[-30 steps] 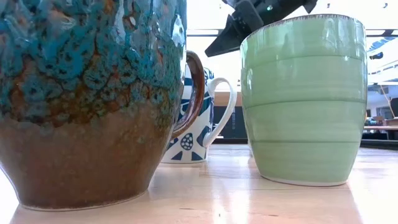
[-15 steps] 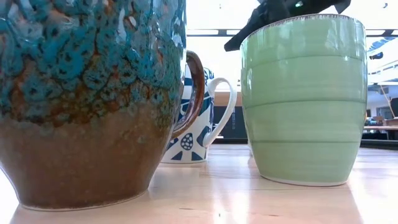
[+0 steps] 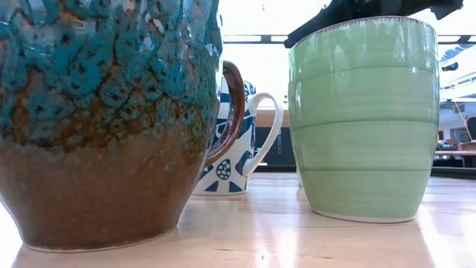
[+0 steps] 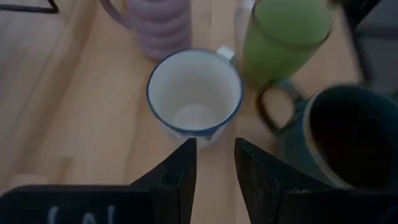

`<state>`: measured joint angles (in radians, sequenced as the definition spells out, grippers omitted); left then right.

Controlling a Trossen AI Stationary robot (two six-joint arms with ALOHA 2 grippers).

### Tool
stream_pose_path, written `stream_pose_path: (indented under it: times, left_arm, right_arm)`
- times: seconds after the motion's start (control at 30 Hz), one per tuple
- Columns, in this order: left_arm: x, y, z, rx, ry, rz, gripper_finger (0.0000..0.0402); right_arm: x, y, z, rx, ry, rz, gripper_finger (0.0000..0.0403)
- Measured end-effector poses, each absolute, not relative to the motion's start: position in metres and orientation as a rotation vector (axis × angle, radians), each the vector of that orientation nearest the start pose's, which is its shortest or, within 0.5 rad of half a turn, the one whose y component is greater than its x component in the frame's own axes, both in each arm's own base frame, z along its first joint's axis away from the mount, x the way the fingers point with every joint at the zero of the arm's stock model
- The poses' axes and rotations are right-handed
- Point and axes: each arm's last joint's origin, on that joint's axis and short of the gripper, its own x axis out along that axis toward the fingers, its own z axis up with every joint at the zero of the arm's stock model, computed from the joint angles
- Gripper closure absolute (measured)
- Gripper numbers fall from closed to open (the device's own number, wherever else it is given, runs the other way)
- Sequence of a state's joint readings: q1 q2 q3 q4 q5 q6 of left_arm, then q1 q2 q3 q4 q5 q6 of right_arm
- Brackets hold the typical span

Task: Place coffee mugs
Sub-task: Put the blue mug on the shelf

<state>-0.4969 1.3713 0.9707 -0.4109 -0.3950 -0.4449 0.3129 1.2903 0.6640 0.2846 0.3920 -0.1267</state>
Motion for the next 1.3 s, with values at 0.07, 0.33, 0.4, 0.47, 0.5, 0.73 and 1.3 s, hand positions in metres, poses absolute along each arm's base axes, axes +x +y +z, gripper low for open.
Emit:
stream_pose_path:
  times: [0.07, 0.33, 0.4, 0.47, 0.5, 0.73, 1.3]
  left_arm:
    - [0.261, -0.125, 0.256, -0.012, 0.8, 0.083, 0.0287]
    - [0.298, -0.121, 0.261, 0.167, 0.984, -0.068, 0.0287]
    - [0.304, -0.12, 0.256, 0.265, 0.997, -0.124, 0.0287]
    - [0.307, -0.119, 0.251, 0.386, 1.008, -0.183, 0.0287]
    - [0.307, -0.119, 0.25, 0.447, 1.011, -0.206, 0.0287]
    - [0.309, -0.118, 0.251, 0.712, 0.969, -0.284, 0.0287]
    - [0.32, -0.118, 0.233, 1.004, 0.949, -0.542, 0.0287]
  right_arm:
    - [0.259, 0.075, 0.232, -0.247, 0.316, -0.054, 0.0239]
    - [0.257, 0.075, 0.233, -0.256, 0.318, -0.101, 0.0239]
    - [0.256, 0.075, 0.231, -0.264, 0.334, -0.099, 0.0239]
    - [0.255, 0.075, 0.233, -0.273, 0.335, -0.098, 0.0239]
    - [0.254, 0.074, 0.234, -0.274, 0.329, -0.1, 0.0239]
    - [0.246, 0.071, 0.24, -0.278, 0.348, -0.125, 0.0239]
    - [0.25, 0.058, 0.24, -0.27, 0.352, -0.195, 0.0239]
